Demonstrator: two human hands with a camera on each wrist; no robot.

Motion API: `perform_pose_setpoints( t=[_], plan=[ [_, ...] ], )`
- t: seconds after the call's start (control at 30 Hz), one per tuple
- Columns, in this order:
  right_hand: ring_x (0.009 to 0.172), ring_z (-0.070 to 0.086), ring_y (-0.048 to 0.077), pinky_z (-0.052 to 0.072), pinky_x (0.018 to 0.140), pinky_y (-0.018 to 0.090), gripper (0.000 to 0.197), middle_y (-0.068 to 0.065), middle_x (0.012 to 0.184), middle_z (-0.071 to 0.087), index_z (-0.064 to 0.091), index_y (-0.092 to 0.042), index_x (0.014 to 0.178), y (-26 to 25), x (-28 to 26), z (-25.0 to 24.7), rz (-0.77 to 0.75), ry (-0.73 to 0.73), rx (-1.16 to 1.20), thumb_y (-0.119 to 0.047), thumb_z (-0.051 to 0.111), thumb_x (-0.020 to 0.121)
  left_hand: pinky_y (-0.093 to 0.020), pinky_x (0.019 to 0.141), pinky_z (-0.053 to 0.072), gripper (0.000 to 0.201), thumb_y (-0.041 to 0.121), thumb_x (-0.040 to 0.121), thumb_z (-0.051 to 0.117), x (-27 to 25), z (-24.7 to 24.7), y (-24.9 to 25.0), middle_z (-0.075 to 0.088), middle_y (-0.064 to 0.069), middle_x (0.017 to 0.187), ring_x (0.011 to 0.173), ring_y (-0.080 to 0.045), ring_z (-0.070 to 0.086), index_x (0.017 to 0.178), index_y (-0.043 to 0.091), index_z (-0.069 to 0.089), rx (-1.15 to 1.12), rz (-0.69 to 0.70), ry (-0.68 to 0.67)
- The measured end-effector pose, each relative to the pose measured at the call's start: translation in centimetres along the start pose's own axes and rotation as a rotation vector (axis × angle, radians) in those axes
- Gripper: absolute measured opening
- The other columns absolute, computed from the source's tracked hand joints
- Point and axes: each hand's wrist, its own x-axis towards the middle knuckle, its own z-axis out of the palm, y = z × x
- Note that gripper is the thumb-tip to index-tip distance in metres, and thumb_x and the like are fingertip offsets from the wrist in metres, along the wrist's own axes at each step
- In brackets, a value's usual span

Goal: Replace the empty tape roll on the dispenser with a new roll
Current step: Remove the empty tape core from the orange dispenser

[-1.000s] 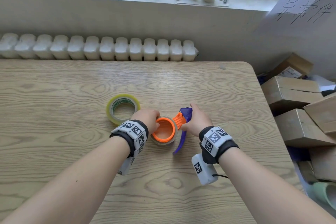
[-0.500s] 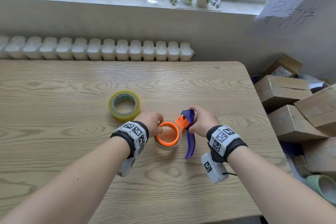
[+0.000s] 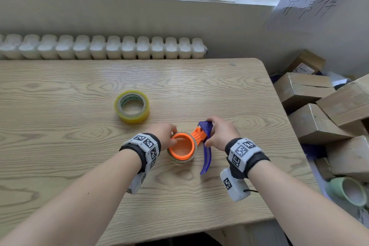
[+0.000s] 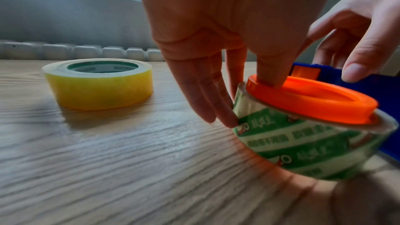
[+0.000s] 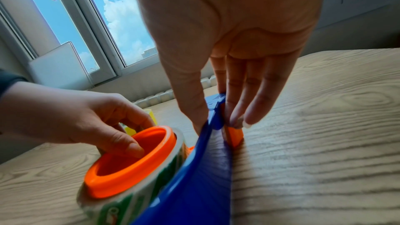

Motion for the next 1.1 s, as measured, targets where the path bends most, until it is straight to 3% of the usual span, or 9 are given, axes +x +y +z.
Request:
perform_pose_setpoints(
  t=[0.17,0.27,0.33,0.43,0.5,0.7,0.83,0.97,1.1],
  plan=[
    [0.100,0.062,0.022,0.053,0.084,0.037,0.076,0.001,0.106,0.068,0.046,-0.026,0.131,-0.2,-0.2,0.0,0.000,-0.016,-0.044,-0.016,0.076,0.062,-0.030,0.085,0.046,0.038,0.039,0.084,0.061,0.0,0.5,-0.2,0.066,0.000,0.114,0.104,-0.021,0.060,0.117,0.022,0.059,-0.022,-0.013,0.009],
    [0.109,0.059,0.024,0.050,0.088,0.035,0.073,0.002,0.115,0.065,0.044,-0.025,0.134,-0.6,-0.3,-0.3,-0.018,-0.005,-0.102,-0.021,0.074,0.068,-0.029,0.086,0.045,0.041,0.043,0.085,0.058,-0.1,0.4,-0.2,0.066,0.000,0.115,0.105,-0.020,0.060,0.120,0.021,0.057,-0.056,-0.016,0.016],
    [0.115,0.056,0.025,0.047,0.091,0.035,0.064,0.003,0.122,0.063,0.045,-0.023,0.135,-1.3,-0.5,-0.7,-0.038,0.075,-0.104,-0.025,0.069,0.075,-0.029,0.087,0.043,0.043,0.046,0.087,0.055,-0.3,0.0,-0.4,0.065,0.000,0.116,0.108,-0.020,0.059,0.121,0.021,0.055,-0.078,-0.003,0.031],
    [0.111,0.057,0.024,0.045,0.091,0.034,0.048,0.003,0.113,0.065,0.053,-0.021,0.129,-2.9,-0.6,-1.1,-0.071,0.162,-0.010,-0.025,0.060,0.082,-0.027,0.088,0.041,0.051,0.053,0.084,0.056,-0.9,-0.7,-0.7,0.062,0.002,0.120,0.111,-0.019,0.057,0.124,0.022,0.053,-0.090,0.024,0.048],
    [0.111,0.058,0.023,0.044,0.094,0.034,0.041,0.002,0.110,0.067,0.056,-0.020,0.125,-4.1,-0.7,-0.7,-0.083,0.089,0.041,-0.020,0.057,0.084,-0.027,0.091,0.041,0.063,0.055,0.077,0.063,-1.3,-0.9,-0.8,0.059,0.002,0.125,0.113,-0.018,0.055,0.129,0.022,0.050,-0.100,0.061,0.024],
    [0.125,0.050,0.025,0.042,0.102,0.032,0.048,0.009,0.133,0.056,0.049,-0.016,0.135,-5.0,-1.2,2.0,-0.029,-0.175,0.030,-0.011,0.048,0.087,-0.035,0.099,0.041,0.092,0.043,0.059,0.082,-1.8,0.2,-1.0,0.047,-0.001,0.133,0.121,-0.022,0.048,0.138,0.025,0.037,-0.044,0.109,-0.100],
    [0.122,0.051,0.029,0.043,0.099,0.033,0.054,0.012,0.129,0.057,0.046,-0.013,0.134,-4.6,-1.9,2.6,-0.032,-0.208,-0.072,-0.007,0.054,0.082,-0.034,0.101,0.041,0.094,0.033,0.059,0.083,-1.9,1.1,-1.1,0.045,-0.003,0.136,0.123,-0.023,0.047,0.138,0.022,0.034,-0.017,0.118,-0.075],
    [0.116,0.054,0.030,0.047,0.090,0.033,0.066,0.011,0.123,0.058,0.040,-0.018,0.134,-4.2,-2.5,3.4,-0.031,-0.227,-0.161,-0.007,0.066,0.074,-0.033,0.094,0.045,0.084,0.030,0.063,0.079,-2.2,2.0,-1.1,0.050,-0.005,0.129,0.116,-0.026,0.053,0.134,0.021,0.036,-0.040,0.119,-0.034],
    [0.113,0.054,0.032,0.046,0.088,0.032,0.066,0.012,0.122,0.056,0.038,-0.019,0.135,-4.1,-2.6,4.0,-0.043,-0.186,-0.182,-0.005,0.063,0.075,-0.034,0.093,0.046,0.076,0.029,0.065,0.077,-2.4,2.0,-1.0,0.052,-0.005,0.127,0.114,-0.026,0.055,0.131,0.019,0.040,-0.055,0.122,-0.020]
  ],
)
